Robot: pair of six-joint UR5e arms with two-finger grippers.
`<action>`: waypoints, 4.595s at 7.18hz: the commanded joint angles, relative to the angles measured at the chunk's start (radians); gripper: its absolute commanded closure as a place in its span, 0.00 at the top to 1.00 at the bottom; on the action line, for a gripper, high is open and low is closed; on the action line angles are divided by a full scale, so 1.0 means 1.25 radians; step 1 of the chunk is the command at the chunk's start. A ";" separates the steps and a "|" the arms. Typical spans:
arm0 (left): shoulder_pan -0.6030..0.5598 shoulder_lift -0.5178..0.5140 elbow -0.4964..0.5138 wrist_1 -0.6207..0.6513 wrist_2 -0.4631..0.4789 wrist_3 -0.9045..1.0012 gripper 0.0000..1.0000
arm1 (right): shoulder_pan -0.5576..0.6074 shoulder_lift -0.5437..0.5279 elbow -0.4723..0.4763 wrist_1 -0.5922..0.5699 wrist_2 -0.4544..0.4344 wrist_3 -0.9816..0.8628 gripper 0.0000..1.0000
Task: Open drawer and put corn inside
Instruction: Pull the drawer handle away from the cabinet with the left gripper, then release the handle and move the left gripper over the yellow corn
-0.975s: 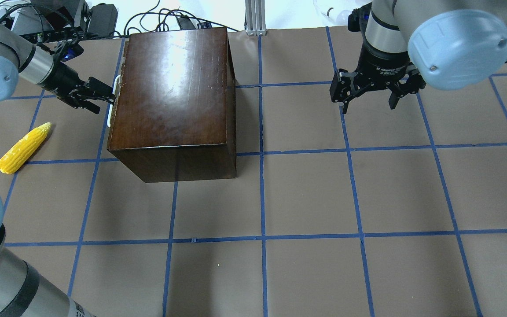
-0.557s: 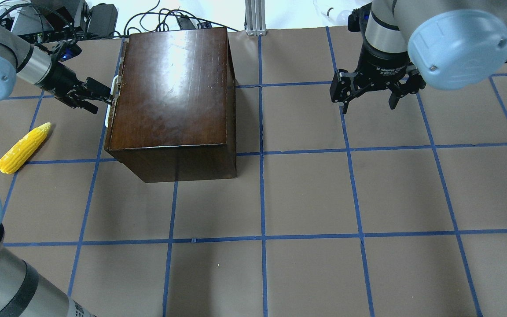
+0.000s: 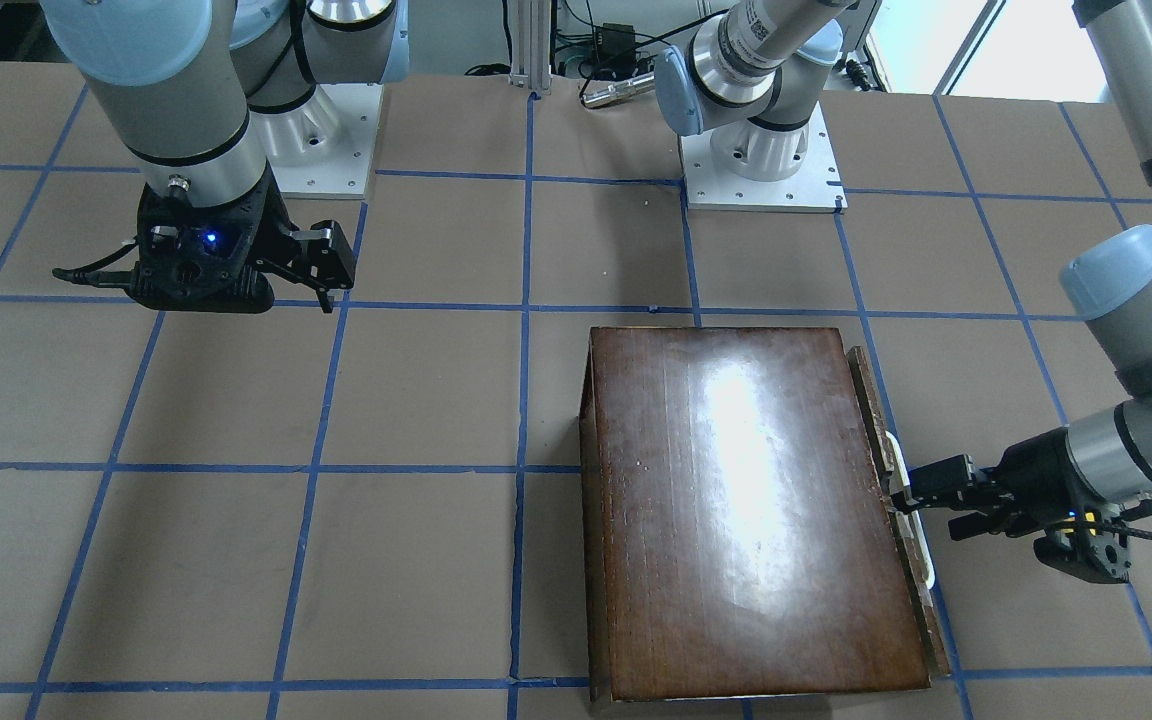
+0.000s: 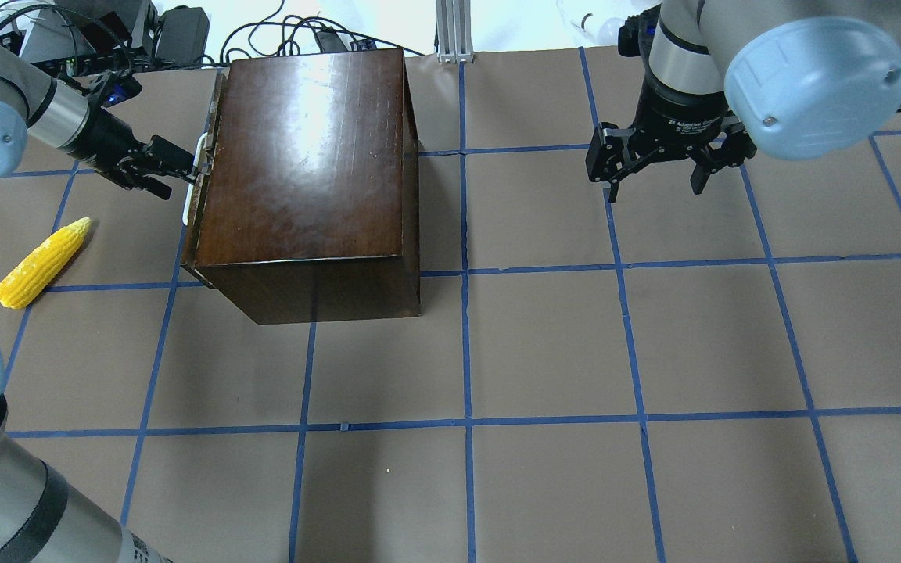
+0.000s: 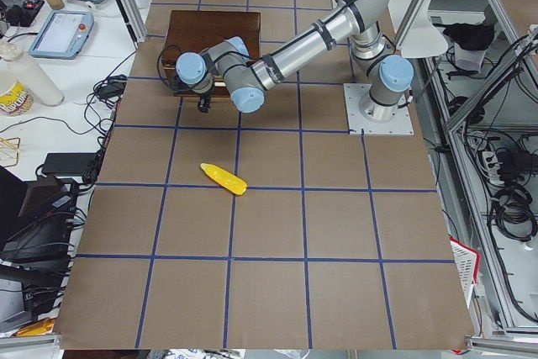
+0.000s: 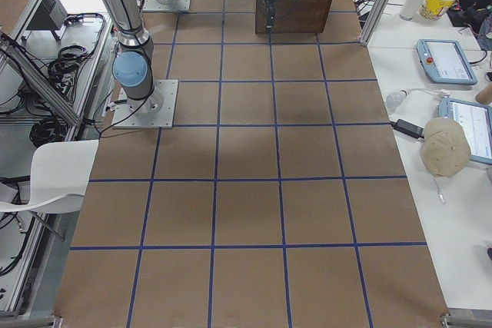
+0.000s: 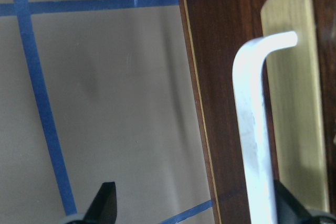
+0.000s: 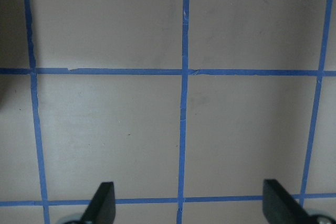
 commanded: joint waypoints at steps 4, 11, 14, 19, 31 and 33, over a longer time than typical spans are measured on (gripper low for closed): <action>0.001 -0.017 0.038 -0.009 0.031 0.006 1.00 | 0.000 0.000 0.000 0.000 0.001 0.000 1.00; 0.047 -0.018 0.039 -0.010 0.030 0.038 1.00 | 0.000 0.000 0.000 -0.001 -0.001 0.000 1.00; 0.069 -0.018 0.039 -0.011 0.031 0.067 1.00 | 0.000 0.000 0.000 -0.001 -0.001 0.000 1.00; 0.086 -0.018 0.042 -0.010 0.064 0.110 1.00 | 0.000 0.000 0.000 -0.001 -0.001 0.000 1.00; 0.201 0.010 0.138 -0.102 0.224 0.305 1.00 | 0.000 -0.001 0.000 0.000 -0.001 0.000 1.00; 0.227 0.006 0.103 -0.064 0.251 0.393 1.00 | 0.000 -0.001 0.000 0.000 -0.002 0.000 1.00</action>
